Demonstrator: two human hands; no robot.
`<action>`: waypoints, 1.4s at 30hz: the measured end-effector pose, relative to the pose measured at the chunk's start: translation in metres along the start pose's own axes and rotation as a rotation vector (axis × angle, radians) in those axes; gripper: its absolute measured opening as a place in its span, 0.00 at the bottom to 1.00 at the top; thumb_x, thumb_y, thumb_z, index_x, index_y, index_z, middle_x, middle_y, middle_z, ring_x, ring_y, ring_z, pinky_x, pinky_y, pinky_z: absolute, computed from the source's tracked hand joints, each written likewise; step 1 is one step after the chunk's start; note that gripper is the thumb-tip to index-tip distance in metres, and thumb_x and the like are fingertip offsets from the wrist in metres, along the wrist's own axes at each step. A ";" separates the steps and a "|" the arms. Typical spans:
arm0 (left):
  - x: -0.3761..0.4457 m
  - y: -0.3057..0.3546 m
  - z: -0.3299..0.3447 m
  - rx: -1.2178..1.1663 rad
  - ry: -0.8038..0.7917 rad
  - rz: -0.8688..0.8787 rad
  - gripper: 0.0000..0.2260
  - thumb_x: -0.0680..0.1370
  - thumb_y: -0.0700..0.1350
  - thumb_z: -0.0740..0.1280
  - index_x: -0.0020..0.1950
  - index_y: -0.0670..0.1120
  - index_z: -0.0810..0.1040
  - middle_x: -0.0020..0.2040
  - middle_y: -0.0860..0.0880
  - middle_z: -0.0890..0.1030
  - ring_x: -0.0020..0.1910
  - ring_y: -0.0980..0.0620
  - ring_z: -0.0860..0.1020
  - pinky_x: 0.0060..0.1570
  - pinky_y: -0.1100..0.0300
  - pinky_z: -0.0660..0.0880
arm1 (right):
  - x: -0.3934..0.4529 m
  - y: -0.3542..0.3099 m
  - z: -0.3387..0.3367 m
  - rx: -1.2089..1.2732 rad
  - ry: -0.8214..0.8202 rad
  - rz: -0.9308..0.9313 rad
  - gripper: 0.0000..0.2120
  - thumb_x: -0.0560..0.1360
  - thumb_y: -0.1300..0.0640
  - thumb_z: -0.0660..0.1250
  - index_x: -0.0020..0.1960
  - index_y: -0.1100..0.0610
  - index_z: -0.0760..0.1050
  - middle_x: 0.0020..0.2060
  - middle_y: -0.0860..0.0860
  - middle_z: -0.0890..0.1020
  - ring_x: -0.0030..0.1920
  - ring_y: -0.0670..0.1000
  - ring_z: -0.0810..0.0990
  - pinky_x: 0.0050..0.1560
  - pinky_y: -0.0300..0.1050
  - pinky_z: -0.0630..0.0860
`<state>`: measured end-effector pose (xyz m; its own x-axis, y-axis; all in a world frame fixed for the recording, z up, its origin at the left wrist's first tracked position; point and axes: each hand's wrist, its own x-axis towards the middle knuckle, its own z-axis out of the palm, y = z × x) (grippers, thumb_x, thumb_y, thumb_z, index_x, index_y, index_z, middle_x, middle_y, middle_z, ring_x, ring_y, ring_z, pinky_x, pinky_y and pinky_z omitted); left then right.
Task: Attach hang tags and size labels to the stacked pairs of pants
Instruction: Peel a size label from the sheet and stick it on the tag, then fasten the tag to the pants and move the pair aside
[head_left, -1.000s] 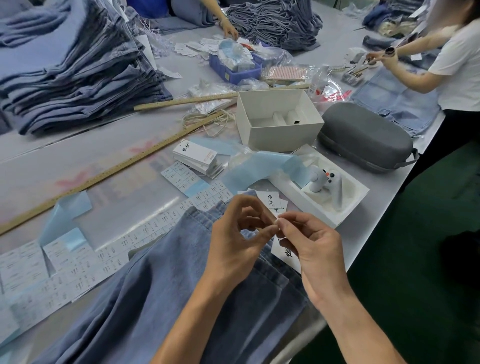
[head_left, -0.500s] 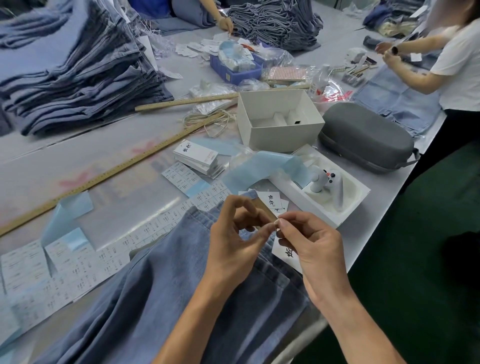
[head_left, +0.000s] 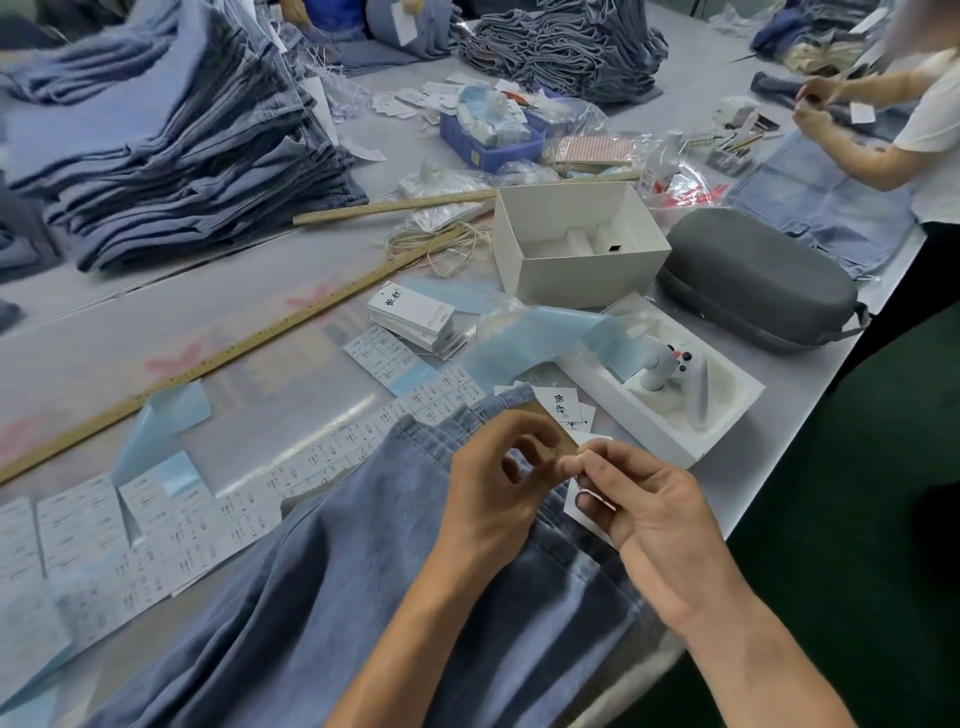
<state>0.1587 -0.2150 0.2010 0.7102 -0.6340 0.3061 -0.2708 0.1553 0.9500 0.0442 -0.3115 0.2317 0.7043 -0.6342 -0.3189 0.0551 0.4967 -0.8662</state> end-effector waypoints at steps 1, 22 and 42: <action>0.000 -0.002 -0.001 0.011 -0.009 0.010 0.08 0.73 0.43 0.78 0.46 0.45 0.80 0.43 0.54 0.81 0.38 0.55 0.78 0.32 0.57 0.71 | -0.001 -0.001 0.000 -0.004 -0.009 -0.001 0.05 0.69 0.59 0.74 0.44 0.56 0.86 0.43 0.59 0.85 0.41 0.48 0.83 0.42 0.38 0.80; -0.180 -0.045 -0.163 1.080 0.421 -0.031 0.18 0.79 0.49 0.62 0.69 0.58 0.76 0.67 0.52 0.78 0.63 0.49 0.76 0.61 0.52 0.72 | -0.020 0.026 0.123 -1.196 -0.254 -1.085 0.10 0.80 0.61 0.68 0.60 0.56 0.83 0.61 0.50 0.82 0.61 0.50 0.80 0.67 0.42 0.70; -0.413 -0.058 -0.440 0.265 1.930 -0.993 0.20 0.75 0.38 0.70 0.66 0.32 0.74 0.65 0.29 0.76 0.62 0.28 0.75 0.62 0.40 0.73 | -0.079 0.243 0.226 -1.600 -1.025 -0.918 0.28 0.43 0.55 0.86 0.43 0.47 0.86 0.39 0.43 0.84 0.36 0.48 0.84 0.44 0.47 0.63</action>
<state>0.1673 0.3710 0.0467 0.1856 0.9318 -0.3121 0.5531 0.1634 0.8169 0.1622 -0.0072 0.1334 0.9096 0.4079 0.0795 0.4126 -0.8640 -0.2885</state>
